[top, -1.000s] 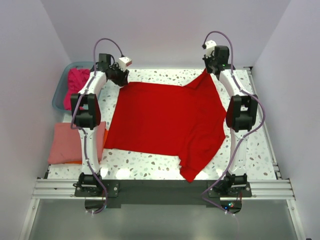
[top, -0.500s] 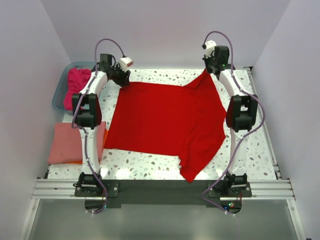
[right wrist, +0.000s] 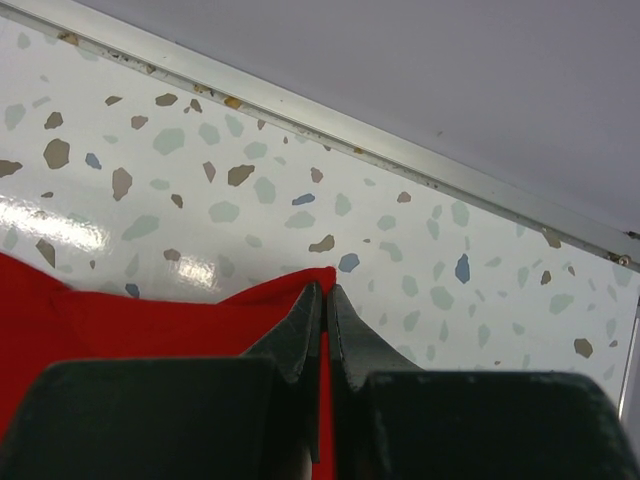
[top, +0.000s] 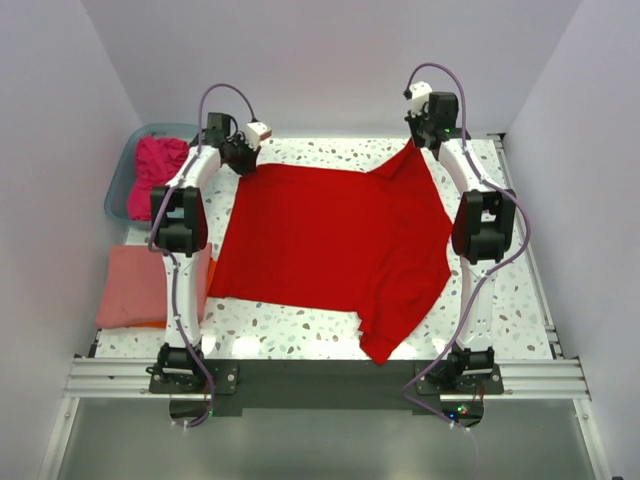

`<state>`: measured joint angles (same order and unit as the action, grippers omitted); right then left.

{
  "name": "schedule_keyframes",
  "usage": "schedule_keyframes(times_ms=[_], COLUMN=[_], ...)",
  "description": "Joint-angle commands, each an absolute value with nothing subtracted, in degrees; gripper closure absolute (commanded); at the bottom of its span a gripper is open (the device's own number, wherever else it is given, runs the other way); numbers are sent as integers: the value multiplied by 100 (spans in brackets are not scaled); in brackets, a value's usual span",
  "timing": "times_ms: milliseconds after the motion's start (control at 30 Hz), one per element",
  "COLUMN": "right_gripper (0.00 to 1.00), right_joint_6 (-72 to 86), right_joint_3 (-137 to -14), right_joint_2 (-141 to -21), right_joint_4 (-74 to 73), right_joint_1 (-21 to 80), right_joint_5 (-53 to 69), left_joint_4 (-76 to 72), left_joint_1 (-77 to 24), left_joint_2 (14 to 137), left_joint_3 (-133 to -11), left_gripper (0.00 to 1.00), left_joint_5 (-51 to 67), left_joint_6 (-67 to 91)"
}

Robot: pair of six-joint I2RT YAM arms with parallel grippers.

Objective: Fold and stack the t-shirts
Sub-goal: Fold the tshirt

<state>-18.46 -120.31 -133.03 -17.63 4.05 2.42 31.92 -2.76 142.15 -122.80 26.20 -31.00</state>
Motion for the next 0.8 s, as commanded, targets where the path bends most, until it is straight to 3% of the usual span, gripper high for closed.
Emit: schedule_keyframes(times_ms=[0, 167, 367, 767], right_gripper=[100, 100, 100, 100], right_joint_6=[-1934, -1881, -1732, -1011], right_joint_3=[-12173, -12208, -12041, -11093], right_joint_2=[-13131, -13078, -12754, -11559], right_joint_4=[-1740, -1810, -1968, -2654], right_joint_1=[378, 378, 387, 387], right_joint_5=[167, 167, 202, 176], left_joint_4=[2849, 2497, 2259, 1020], left_joint_1=[-237, -193, -79, 193], left_joint_2=[14072, 13940, 13861, 13158], left_joint_3=[-12551, -12454, -12349, -11005], left_gripper=[93, 100, 100, 100], left_joint_5=[2478, 2417, 2540, 3014], left_joint_6=[-3156, -3094, -3251, -3683])
